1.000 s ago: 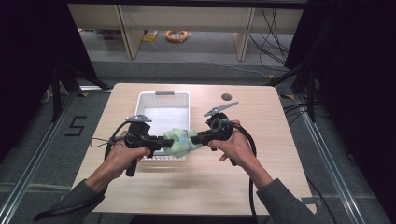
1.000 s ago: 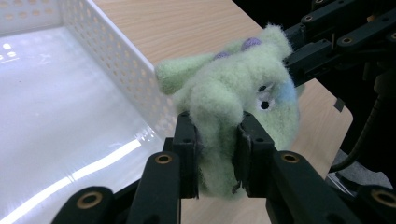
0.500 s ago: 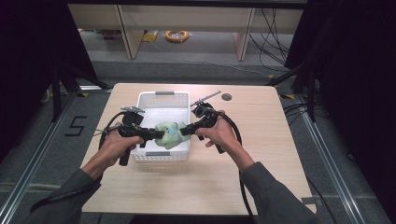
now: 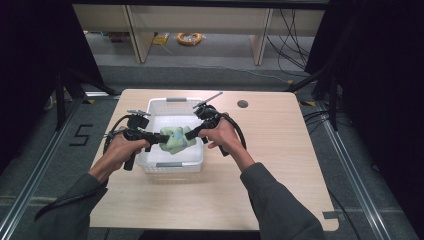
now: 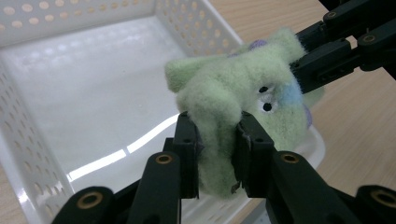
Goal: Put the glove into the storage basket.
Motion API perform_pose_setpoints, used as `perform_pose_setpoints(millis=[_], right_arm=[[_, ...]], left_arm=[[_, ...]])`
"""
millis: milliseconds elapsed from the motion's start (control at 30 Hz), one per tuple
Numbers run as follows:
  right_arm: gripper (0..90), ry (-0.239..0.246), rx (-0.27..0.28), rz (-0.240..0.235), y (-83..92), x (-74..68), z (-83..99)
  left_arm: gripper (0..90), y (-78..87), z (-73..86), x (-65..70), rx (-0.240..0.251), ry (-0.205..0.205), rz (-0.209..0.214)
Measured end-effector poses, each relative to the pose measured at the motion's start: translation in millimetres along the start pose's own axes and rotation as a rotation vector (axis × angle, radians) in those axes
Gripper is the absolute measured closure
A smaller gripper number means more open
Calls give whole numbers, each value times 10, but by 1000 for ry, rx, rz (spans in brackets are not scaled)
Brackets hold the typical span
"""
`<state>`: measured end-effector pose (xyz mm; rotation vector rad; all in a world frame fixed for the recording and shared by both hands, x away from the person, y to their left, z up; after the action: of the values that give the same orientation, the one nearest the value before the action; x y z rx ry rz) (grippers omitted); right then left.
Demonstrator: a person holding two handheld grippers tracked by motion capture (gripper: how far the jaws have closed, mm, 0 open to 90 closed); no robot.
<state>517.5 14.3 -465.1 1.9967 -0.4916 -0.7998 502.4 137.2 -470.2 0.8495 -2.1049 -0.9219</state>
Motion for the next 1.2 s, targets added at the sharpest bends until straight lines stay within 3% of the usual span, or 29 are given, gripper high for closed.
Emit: perform_pose_setpoints(millis=[367,533,733,800,833,867,900,1067,1200], right_arm=[[728,-37,-44,-7,-298,104,-106],[728,-50,-72,3,-380,144,-101],[728,-41,-106,-21,-468,136,-77],[727,-46,-111,-5,-499,138,-72],[727,-44,-119,35,-510,162,-66],[727,-27,-133,51,-524,187,-51],[727,-39,-145,50,-537,176,-38],[725,-44,-182,68,-615,190,4],[724,-49,-197,79,-675,210,28]], left_arm=[[724,-159,33,-249,-61,37,-16],[726,-221,69,-285,-71,54,-16],[726,-304,135,-302,-98,69,-16],[725,-332,172,-318,-118,63,-26],[725,-356,173,-303,-109,77,-23],[726,-359,199,-320,-129,62,-29],[726,-379,200,-310,-123,81,-26],[726,-434,260,-336,-161,56,-46],[738,-459,256,-327,-159,54,-47]])
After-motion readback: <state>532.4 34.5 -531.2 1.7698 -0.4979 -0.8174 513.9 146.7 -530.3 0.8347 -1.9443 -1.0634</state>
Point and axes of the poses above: each handheld gripper's, and its own axes: y roughly backward along the jaws, z roughly out of its underside, x roughly to its right, the point moved 10 cm from there along -y, roughly forward along the jaws, and after that the axes turned 12 degrees about -x, right-handed, at the moved point
